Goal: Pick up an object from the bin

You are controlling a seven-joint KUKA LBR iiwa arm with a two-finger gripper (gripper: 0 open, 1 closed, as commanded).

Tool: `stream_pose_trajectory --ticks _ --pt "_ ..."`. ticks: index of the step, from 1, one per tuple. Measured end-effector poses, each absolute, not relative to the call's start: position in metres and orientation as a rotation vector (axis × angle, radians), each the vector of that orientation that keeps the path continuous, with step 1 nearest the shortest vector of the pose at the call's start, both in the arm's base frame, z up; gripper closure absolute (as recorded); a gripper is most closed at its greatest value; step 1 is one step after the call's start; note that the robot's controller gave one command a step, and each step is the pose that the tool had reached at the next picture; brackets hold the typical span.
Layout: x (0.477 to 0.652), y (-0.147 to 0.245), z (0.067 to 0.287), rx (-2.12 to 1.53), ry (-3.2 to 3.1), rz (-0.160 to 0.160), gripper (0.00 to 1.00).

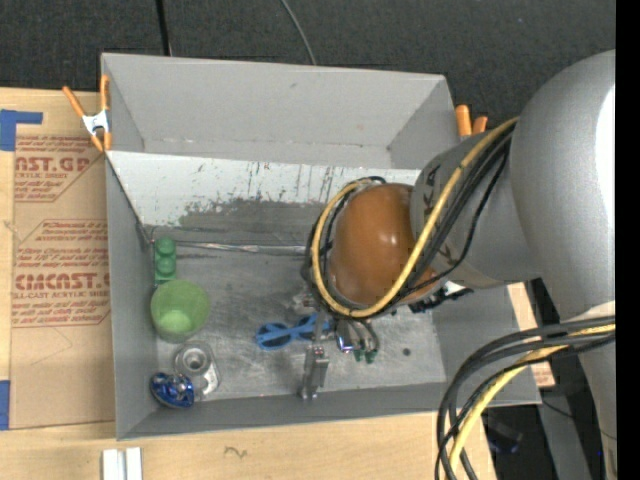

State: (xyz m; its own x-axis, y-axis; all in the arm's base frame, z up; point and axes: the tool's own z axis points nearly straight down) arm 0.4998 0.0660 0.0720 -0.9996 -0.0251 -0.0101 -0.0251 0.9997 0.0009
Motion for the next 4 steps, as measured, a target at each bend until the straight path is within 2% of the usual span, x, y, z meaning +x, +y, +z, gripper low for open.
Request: stream_pose_trajectory --ticks 1,2,3,4 --pt "0.499 0.069 0.072 -0.044 3.133 0.005 1.0" --pt "0.498 0.068 0.071 -0.044 3.138 0.003 0.0" --pt "0.499 0.069 0.071 -0.044 3.134 0.005 1.0" --pt "0.492 0.093 0.223 -0.387 3.109 0.002 1.0"
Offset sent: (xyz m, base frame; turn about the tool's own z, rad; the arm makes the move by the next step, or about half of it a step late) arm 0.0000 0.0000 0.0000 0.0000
